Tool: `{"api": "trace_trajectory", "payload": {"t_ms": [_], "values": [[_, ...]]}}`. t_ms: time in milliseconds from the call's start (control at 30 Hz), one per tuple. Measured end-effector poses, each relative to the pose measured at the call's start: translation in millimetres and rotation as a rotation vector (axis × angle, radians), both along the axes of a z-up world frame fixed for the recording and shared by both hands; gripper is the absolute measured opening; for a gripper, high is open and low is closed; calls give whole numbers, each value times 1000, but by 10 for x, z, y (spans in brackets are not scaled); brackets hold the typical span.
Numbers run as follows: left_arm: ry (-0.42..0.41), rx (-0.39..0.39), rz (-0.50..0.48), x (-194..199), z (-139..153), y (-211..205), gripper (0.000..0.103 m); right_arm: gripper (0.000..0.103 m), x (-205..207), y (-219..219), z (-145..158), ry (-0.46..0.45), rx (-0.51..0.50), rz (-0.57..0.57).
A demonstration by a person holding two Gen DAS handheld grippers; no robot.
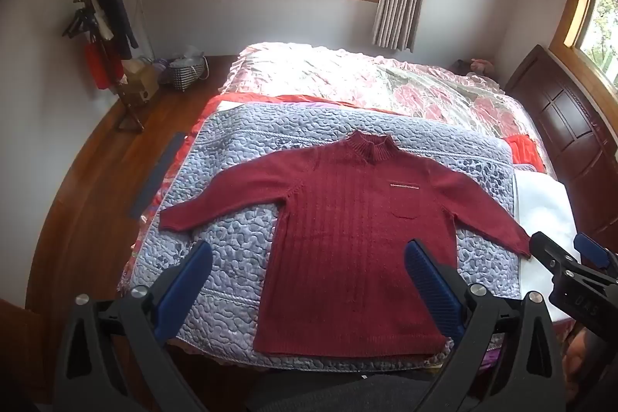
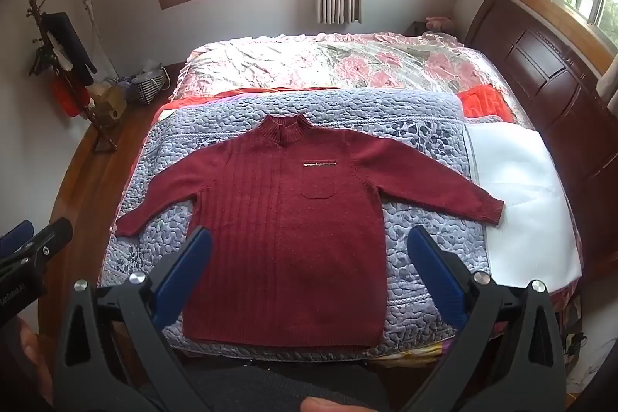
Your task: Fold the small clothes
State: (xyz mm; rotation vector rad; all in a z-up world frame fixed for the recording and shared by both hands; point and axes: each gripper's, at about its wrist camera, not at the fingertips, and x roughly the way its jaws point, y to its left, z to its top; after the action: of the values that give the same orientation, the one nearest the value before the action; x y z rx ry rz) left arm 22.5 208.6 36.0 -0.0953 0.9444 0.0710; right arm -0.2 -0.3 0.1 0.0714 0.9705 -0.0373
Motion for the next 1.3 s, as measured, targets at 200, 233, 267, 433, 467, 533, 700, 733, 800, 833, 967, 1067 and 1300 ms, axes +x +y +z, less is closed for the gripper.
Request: {"api": "trace_trajectory", "payload": {"t_ms": [200, 233, 267, 433, 467, 533, 700, 733, 800, 833, 967, 1067, 1300], "values": [[1, 3, 6, 6, 0, -4, 99, 100, 15, 18, -5, 7, -8, -2], [6, 4, 2, 19, -11, -9, 99, 100, 12, 11, -2, 6, -4, -2], [7, 4, 2, 22, -13, -12, 99, 100, 13, 16, -3, 6, -5, -2], [9, 3, 3, 40, -21, -15, 99, 100, 62, -49, -51, 10, 0, -3], [10, 3, 3, 43, -22, -17, 99, 100, 58, -54, -42, 9, 1, -2], [13, 2, 4, 60, -26, -12, 99, 100, 66, -79, -56, 10, 1, 0], [14, 3, 4, 151, -21, 10, 99, 100, 46, -13, -75, 11, -3, 0], [14, 3, 4, 146, -46, 16, 99, 100, 42, -6, -81, 9, -4, 0], [13, 3, 4, 155, -58, 0, 99, 100, 43, -12, -74, 9, -3, -2], [12, 3, 5, 157, -58, -2, 99, 100, 41, -14, -72, 8, -3, -3], [12, 2, 3, 122, -39, -3, 99, 100, 38, -13, -71, 7, -4, -2], [11, 2, 4, 110, -47, -12, 99, 100, 40, 11, -78, 8, -6, 1], [10, 3, 0, 113, -35, -14, 99, 100, 60, 8, -64, 9, -5, 2]]}}
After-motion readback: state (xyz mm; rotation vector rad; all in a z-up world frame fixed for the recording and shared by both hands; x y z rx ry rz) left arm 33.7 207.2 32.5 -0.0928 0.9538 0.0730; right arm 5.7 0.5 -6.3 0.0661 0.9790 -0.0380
